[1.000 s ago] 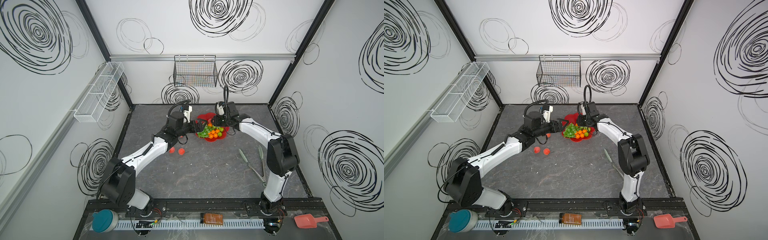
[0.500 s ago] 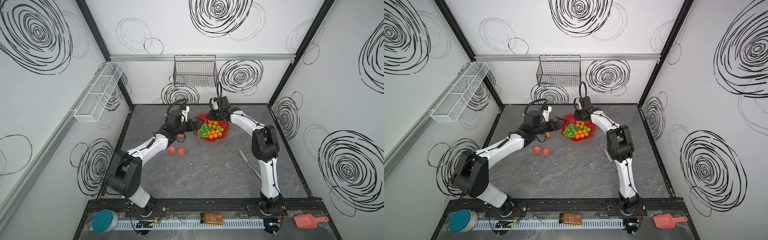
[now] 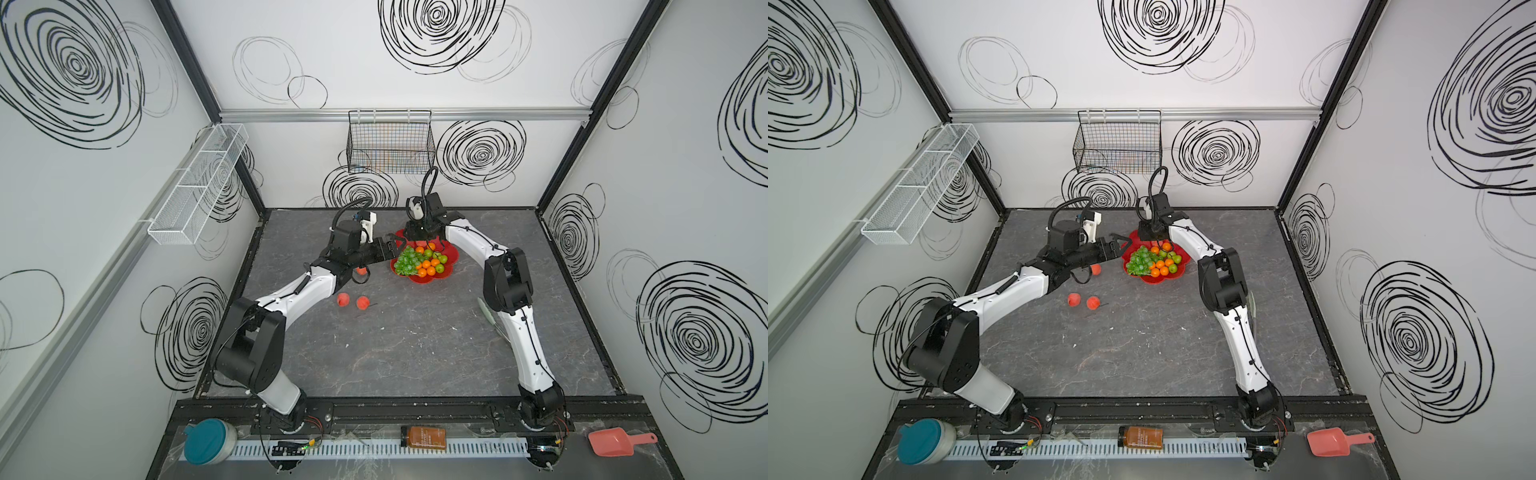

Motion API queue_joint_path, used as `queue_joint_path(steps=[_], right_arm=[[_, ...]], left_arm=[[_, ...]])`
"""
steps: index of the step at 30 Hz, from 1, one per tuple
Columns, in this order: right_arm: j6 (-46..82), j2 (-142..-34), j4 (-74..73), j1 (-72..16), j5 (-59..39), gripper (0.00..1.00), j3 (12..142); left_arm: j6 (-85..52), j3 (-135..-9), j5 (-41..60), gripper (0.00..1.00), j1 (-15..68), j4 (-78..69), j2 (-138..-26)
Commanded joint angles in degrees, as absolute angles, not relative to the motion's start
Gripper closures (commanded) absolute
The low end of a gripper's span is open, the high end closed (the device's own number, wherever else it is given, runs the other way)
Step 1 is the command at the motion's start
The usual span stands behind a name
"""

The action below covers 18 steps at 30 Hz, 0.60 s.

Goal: Place and organize the fake fruits in the fruit bowl
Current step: 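Lower the peach into the bowl and open the right gripper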

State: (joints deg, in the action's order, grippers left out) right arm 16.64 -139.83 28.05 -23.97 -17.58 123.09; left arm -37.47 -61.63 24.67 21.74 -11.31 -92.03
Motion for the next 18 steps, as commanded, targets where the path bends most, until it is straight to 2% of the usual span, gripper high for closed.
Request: queue_joint_path(steps=[1, 18], right_arm=[[14.1, -141.1, 29.9, -24.7, -14.6, 0.58, 125.0], [13.0, -144.3, 31.1, -25.0, -13.0, 0.5, 128.8]], left_arm=[[-37.6, -63.1, 24.9, 0.04, 21.5, -13.4, -92.5], [-38.0, -63.1, 25.0, 0.04, 19.4, -12.9, -91.4]])
